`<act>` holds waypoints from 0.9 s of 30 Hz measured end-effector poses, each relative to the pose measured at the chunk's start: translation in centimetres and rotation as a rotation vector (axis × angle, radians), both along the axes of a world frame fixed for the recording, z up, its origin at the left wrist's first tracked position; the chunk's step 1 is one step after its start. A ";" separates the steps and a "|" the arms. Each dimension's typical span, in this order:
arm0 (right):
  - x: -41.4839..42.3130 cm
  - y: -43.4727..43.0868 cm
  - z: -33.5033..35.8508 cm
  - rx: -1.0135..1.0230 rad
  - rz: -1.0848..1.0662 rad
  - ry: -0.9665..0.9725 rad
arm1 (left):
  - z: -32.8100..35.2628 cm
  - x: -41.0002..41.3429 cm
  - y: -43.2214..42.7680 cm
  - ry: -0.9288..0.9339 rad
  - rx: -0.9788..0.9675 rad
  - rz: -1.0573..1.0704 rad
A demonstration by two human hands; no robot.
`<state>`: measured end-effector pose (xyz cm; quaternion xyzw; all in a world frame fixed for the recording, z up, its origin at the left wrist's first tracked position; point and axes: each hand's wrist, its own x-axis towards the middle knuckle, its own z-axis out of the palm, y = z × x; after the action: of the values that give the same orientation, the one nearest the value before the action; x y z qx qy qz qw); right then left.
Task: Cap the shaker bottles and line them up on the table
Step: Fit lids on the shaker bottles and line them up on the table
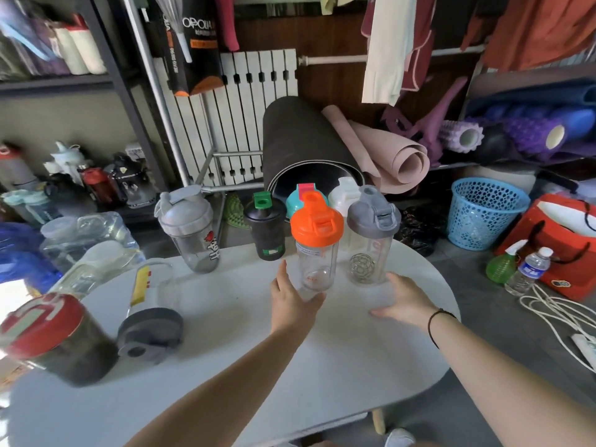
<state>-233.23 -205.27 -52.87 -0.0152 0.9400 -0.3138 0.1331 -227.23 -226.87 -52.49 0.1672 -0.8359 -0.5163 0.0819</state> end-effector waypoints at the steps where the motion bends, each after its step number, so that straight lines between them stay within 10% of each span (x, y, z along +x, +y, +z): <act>1: 0.5 0.0 0.0 0.061 0.038 -0.007 | 0.4 0.7 -0.9 -0.011 -0.031 0.002; 11: 2.5 -0.3 0.2 0.250 0.028 -0.054 | 9.5 4.1 -14.0 -0.096 -0.631 -0.055; 19: 3.5 -0.9 0.2 0.264 0.008 -0.062 | 11.6 5.3 -19.3 -0.544 -1.772 -0.629; 27: 3.9 -0.9 0.3 0.282 0.005 -0.046 | 9.6 2.0 -21.1 -0.805 -1.918 -0.898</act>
<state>-229.29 -206.20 -52.53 0.0083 0.9714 -0.1786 0.1560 -225.20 -247.97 -42.85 -0.1259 -0.8367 0.4464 -0.2913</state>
